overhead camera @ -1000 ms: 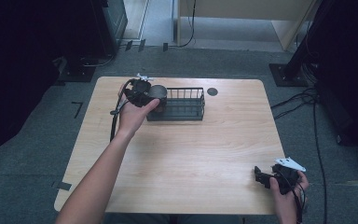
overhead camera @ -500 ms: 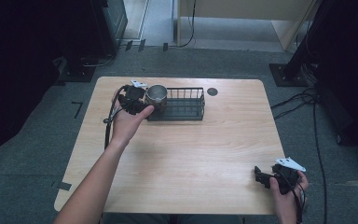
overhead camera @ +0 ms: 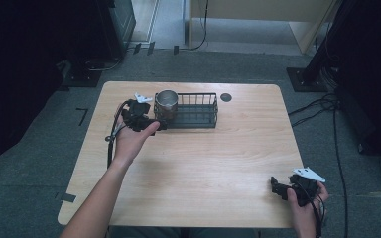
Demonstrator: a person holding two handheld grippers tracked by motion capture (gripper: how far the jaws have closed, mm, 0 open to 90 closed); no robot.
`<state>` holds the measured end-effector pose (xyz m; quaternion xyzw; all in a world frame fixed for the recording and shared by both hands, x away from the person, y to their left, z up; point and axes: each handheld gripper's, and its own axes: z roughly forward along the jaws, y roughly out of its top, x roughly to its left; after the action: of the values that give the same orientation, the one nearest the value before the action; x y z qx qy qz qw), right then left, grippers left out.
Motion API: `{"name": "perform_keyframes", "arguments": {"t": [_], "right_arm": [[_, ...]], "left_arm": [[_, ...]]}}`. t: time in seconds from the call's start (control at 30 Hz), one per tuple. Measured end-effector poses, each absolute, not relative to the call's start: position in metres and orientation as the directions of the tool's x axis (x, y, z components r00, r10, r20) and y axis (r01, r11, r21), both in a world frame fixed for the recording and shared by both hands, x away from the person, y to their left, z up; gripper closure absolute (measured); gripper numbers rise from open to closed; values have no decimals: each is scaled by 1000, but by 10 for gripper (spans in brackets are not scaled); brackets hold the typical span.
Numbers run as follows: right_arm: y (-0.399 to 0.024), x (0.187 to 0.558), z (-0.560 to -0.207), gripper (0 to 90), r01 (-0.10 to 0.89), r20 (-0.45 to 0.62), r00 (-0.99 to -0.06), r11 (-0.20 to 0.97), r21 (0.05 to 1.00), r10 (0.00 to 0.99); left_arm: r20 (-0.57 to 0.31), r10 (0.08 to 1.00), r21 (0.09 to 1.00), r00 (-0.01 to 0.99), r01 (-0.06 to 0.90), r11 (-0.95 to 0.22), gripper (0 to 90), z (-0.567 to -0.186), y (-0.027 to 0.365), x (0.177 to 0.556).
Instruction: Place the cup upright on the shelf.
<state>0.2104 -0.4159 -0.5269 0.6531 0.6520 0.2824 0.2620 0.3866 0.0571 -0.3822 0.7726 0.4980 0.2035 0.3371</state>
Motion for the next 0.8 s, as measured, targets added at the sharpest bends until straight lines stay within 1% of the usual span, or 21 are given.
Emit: {"name": "perform_keyframes", "arguments": {"t": [0.33, 0.8], "right_arm": [[-416, 210, -527, 0, 703, 27, -9, -13, 711, 1000], [-416, 210, -527, 0, 703, 27, -9, -13, 711, 1000]], "left_arm": [[-32, 911, 721, 410, 641, -263, 0, -394, 70, 371], [-43, 928, 724, 370, 652, -226, 0, -408, 90, 355]]}}
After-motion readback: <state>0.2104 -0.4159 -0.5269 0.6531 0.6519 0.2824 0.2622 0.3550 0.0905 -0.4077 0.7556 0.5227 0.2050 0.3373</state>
